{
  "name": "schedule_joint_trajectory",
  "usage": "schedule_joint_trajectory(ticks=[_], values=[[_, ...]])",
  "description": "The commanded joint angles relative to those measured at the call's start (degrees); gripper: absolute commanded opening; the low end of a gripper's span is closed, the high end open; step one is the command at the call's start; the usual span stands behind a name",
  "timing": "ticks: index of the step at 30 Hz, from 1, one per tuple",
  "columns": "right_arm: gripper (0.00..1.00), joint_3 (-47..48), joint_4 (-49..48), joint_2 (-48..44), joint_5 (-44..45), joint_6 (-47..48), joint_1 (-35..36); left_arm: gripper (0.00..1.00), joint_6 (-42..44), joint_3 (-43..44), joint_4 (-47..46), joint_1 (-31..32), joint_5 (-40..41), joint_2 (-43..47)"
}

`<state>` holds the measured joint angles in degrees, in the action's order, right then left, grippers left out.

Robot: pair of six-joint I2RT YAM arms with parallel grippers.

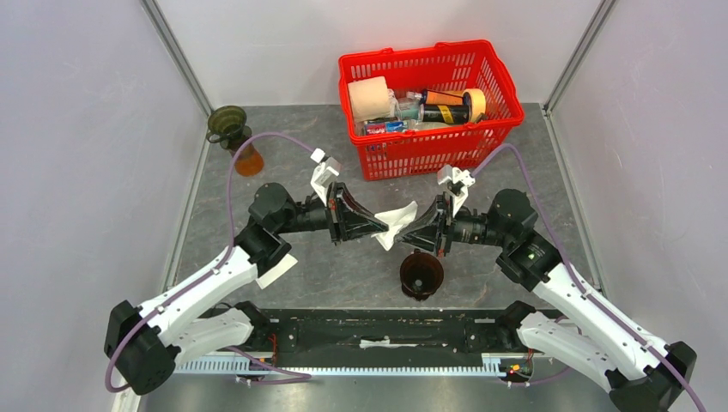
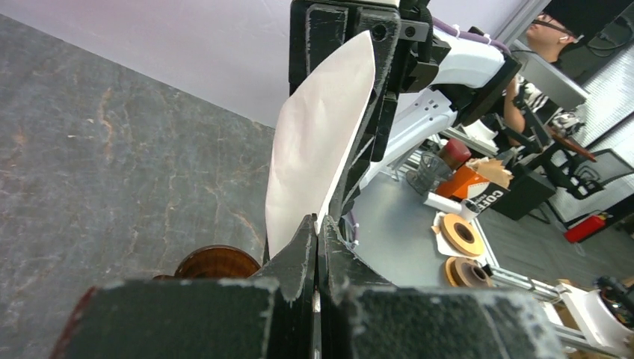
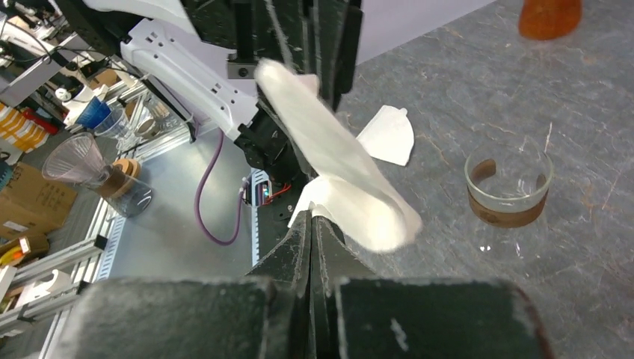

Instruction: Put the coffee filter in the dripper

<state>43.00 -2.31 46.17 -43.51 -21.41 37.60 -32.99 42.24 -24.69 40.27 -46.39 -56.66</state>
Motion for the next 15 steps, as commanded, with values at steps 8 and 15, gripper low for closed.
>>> schedule_joint_trajectory(ticks=[8, 15], values=[[0.0, -3.0, -5.4, -2.2, -4.1, 7.0, -0.2, 0.02, -14.4, -0.7, -14.9, 0.1, -4.1, -5.2], [0.0, -5.8, -10.7, -6.7, -4.3, 6.1, -0.2, 0.02, -13.7, -0.5, -11.2, 0.1, -1.3, -5.2]])
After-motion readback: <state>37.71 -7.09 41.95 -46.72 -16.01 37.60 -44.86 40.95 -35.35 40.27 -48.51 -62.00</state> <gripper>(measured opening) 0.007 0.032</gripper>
